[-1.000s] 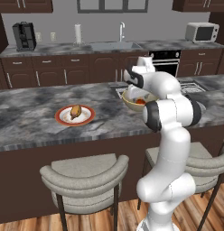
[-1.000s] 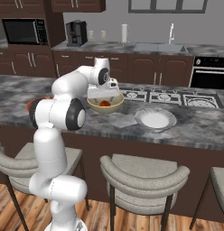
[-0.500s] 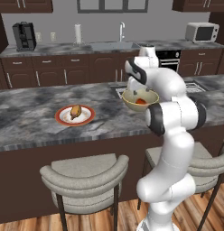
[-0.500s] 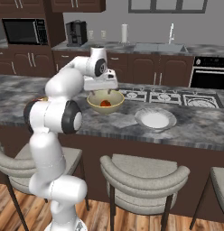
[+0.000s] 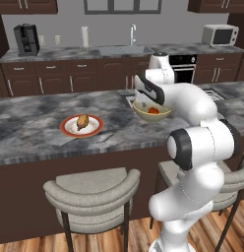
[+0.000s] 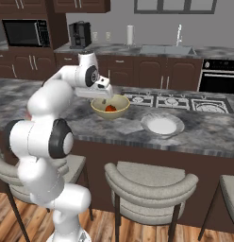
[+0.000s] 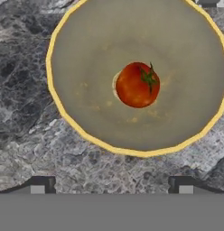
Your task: Pick the chicken drumstick and tomato from their plates and place them in the bowl. Then put the bowl in the fridge.
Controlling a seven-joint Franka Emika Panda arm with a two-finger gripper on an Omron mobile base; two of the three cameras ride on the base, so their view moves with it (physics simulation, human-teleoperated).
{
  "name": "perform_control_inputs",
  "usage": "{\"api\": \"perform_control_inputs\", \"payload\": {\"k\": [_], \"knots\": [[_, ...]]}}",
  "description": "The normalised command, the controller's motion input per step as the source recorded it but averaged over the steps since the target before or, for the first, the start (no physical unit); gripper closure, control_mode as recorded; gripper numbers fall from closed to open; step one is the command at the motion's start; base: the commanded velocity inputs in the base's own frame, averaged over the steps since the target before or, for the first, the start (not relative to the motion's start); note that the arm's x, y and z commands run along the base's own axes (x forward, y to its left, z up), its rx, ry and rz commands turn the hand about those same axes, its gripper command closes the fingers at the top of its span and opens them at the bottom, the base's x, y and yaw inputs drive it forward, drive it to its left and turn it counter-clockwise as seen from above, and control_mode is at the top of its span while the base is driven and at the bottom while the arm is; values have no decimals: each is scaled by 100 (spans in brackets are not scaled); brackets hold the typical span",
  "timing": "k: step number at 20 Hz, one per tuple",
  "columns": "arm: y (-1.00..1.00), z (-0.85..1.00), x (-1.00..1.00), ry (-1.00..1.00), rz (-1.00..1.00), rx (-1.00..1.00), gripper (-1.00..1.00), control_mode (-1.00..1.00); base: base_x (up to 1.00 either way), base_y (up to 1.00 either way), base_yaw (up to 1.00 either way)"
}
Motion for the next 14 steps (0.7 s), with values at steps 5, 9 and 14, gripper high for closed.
{"api": "perform_control_inputs", "payload": {"k": [5,9,14], "knots": [[42,18,-41,3,-7,13,-100,-100,0,0,0],[55,11,-12,16,5,10,-100,-100,0,0,0],[72,0,6,17,8,1,-100,-100,0,0,0]]}}
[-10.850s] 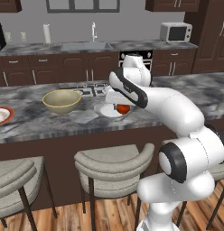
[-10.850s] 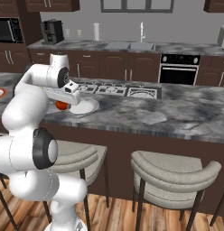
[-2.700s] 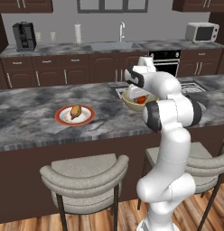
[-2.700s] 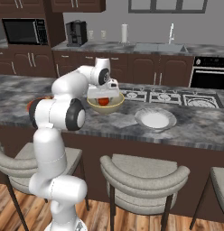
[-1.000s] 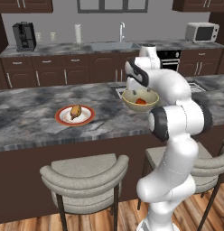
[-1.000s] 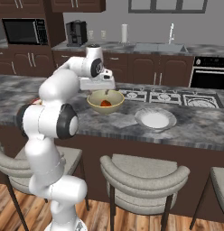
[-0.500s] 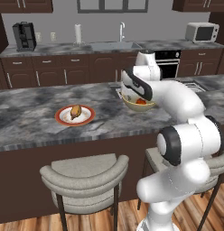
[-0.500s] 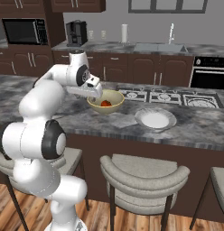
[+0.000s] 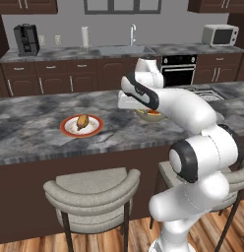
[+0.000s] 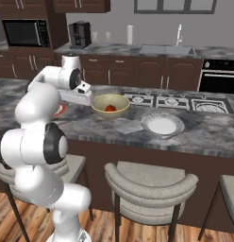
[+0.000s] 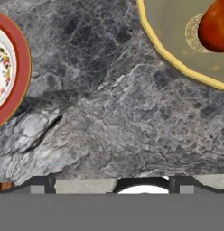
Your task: Pick the chicken drumstick and tomato from their plates and place them in the bowl. Then put the bowl in the fridge.
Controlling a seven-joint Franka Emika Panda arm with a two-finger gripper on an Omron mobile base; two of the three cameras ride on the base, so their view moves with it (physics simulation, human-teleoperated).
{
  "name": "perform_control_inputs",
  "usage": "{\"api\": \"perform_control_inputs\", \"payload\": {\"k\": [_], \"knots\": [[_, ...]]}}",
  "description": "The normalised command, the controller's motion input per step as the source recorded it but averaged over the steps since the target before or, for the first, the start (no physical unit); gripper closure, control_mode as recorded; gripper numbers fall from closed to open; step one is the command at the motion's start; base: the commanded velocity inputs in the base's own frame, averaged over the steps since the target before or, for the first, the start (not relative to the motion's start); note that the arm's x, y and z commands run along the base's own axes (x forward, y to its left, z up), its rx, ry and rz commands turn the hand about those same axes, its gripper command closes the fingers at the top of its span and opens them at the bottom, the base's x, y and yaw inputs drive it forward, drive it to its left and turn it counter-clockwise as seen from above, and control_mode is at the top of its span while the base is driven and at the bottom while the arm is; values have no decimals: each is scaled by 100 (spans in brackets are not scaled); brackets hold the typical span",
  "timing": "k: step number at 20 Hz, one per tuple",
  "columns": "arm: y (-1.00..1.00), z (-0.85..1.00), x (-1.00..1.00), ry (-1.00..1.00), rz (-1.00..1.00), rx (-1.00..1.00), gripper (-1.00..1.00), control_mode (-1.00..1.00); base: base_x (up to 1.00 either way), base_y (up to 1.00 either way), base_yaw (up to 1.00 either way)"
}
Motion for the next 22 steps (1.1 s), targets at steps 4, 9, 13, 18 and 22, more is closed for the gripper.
{"api": "perform_control_inputs", "payload": {"k": [4,9,13,18,22], "knots": [[73,0,16,10,4,-1,-100,-100,0,0,0],[71,0,22,1,0,-1,-100,-100,0,0,0],[60,-3,21,0,-3,0,-100,-100,0,0,0],[54,-9,28,0,-11,0,-100,-100,0,0,0],[45,-12,27,0,-12,0,-100,-100,0,0,0]]}}
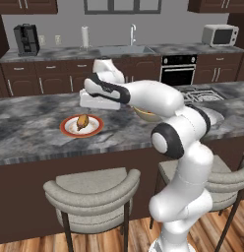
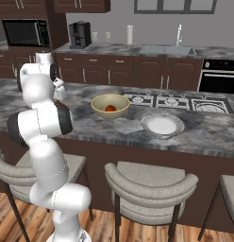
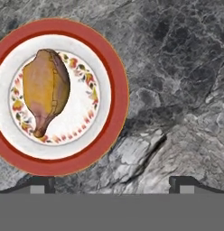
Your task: Pick the chicken drumstick and tomato from their plates and place them in the bowl. Then put the bowl in the fridge.
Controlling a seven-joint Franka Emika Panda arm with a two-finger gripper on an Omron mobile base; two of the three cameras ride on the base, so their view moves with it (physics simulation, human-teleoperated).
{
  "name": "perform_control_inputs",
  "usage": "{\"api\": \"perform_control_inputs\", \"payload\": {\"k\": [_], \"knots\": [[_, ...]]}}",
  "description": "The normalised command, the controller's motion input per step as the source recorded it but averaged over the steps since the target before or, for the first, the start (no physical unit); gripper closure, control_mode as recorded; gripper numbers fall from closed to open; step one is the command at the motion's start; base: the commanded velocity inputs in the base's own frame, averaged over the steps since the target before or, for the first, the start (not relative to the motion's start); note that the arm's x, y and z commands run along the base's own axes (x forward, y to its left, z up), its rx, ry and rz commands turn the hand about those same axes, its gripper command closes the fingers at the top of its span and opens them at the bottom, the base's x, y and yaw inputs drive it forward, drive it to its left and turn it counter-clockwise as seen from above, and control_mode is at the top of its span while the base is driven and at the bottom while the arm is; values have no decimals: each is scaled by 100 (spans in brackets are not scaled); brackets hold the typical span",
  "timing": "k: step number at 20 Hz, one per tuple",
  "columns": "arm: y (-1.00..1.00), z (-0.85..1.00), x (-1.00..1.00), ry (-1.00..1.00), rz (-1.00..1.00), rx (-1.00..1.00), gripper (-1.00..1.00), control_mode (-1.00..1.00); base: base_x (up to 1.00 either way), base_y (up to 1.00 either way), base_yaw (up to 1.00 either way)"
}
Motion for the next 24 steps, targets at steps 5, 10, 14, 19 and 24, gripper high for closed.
{"api": "perform_control_inputs", "payload": {"k": [5,10,14,19,24], "knots": [[31,-17,26,0,-12,-2,-100,-100,0,0,0],[31,-20,35,1,-14,0,-100,-100,0,0,0],[22,-22,35,2,-16,0,-100,-100,0,0,0],[19,-18,37,2,-11,0,-100,-100,0,0,0],[14,-12,26,4,0,0,-100,-100,0,0,0]]}}
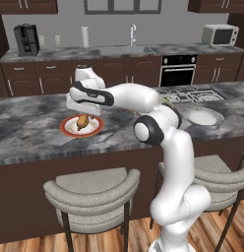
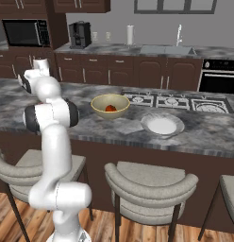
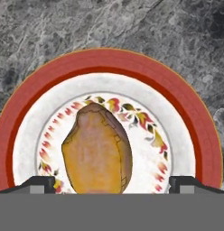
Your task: Pick the chicken drumstick and tomato from their plates and place them in the bowl. Then put the bowl in the fridge.
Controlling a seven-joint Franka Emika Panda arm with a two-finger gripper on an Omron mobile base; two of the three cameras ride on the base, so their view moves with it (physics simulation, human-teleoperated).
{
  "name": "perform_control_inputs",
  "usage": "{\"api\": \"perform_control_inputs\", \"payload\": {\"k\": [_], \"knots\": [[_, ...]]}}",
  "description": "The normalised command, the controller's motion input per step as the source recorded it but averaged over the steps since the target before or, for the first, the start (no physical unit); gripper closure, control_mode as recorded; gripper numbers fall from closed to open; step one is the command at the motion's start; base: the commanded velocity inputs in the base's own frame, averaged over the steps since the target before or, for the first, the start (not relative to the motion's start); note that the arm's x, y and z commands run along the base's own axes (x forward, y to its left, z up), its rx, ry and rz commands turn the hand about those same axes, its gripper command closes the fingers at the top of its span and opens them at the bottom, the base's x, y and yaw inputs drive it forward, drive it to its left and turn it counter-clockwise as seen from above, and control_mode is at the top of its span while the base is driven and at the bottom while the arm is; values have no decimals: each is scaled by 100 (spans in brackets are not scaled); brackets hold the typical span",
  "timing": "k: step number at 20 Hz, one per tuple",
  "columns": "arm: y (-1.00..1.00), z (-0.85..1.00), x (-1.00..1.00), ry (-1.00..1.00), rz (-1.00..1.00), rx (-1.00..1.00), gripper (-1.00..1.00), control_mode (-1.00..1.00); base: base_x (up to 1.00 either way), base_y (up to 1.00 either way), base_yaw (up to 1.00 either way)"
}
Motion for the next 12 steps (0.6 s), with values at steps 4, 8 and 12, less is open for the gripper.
{"api": "perform_control_inputs", "payload": {"k": [4,8,12], "knots": [[8,-17,7,10,0,0,-100,-100,0,0,0],[2,-15,2,8,0,0,-100,-100,0,0,0],[0,-12,-11,5,0,0,-100,-100,0,0,0]]}}
